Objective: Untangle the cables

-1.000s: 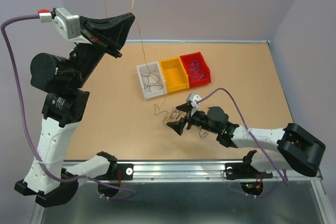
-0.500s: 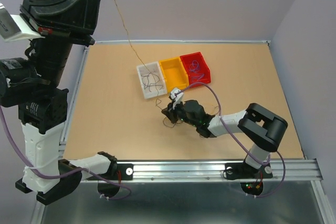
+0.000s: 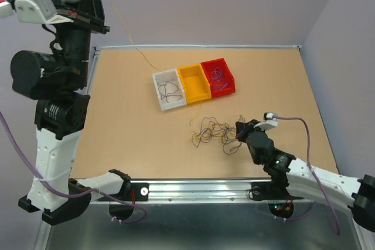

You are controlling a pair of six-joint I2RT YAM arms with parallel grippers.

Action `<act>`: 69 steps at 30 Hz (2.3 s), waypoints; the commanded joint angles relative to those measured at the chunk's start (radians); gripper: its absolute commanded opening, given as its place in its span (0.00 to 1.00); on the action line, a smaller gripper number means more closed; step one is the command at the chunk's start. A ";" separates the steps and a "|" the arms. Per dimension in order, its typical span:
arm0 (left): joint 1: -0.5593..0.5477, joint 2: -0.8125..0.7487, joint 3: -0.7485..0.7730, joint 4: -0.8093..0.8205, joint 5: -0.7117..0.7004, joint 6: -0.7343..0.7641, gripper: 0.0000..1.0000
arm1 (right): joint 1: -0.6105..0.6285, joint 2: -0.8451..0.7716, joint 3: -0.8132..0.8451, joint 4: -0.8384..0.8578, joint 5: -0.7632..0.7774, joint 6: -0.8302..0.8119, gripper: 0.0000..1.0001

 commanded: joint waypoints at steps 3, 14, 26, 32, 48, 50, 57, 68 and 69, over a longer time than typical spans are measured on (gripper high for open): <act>0.001 -0.006 -0.117 0.094 0.100 0.059 0.00 | 0.000 -0.212 -0.028 -0.170 0.129 -0.031 0.23; 0.001 0.086 -0.325 0.162 0.281 0.027 0.00 | 0.000 -0.206 0.188 -0.106 0.107 -0.299 0.92; 0.001 0.202 -0.401 0.246 0.225 0.062 0.00 | 0.000 -0.107 0.210 0.232 0.072 -0.456 0.91; 0.001 0.213 -0.395 0.228 0.244 0.074 0.00 | 0.000 -0.082 0.156 0.275 0.034 -0.471 0.91; 0.001 0.328 -0.177 0.177 0.225 0.087 0.00 | 0.000 -0.133 0.101 0.306 -0.031 -0.482 0.91; 0.001 0.368 -0.104 0.147 0.221 0.084 0.00 | -0.001 -0.130 0.101 0.304 -0.032 -0.482 0.90; 0.002 0.457 -0.042 0.117 0.216 0.087 0.00 | 0.000 -0.140 0.092 0.304 -0.041 -0.474 0.90; 0.030 0.492 -0.336 0.228 0.210 0.173 0.00 | 0.000 -0.168 0.078 0.304 -0.052 -0.470 0.90; 0.041 0.488 -0.353 0.234 0.227 0.171 0.00 | 0.000 -0.166 0.078 0.304 -0.052 -0.471 0.90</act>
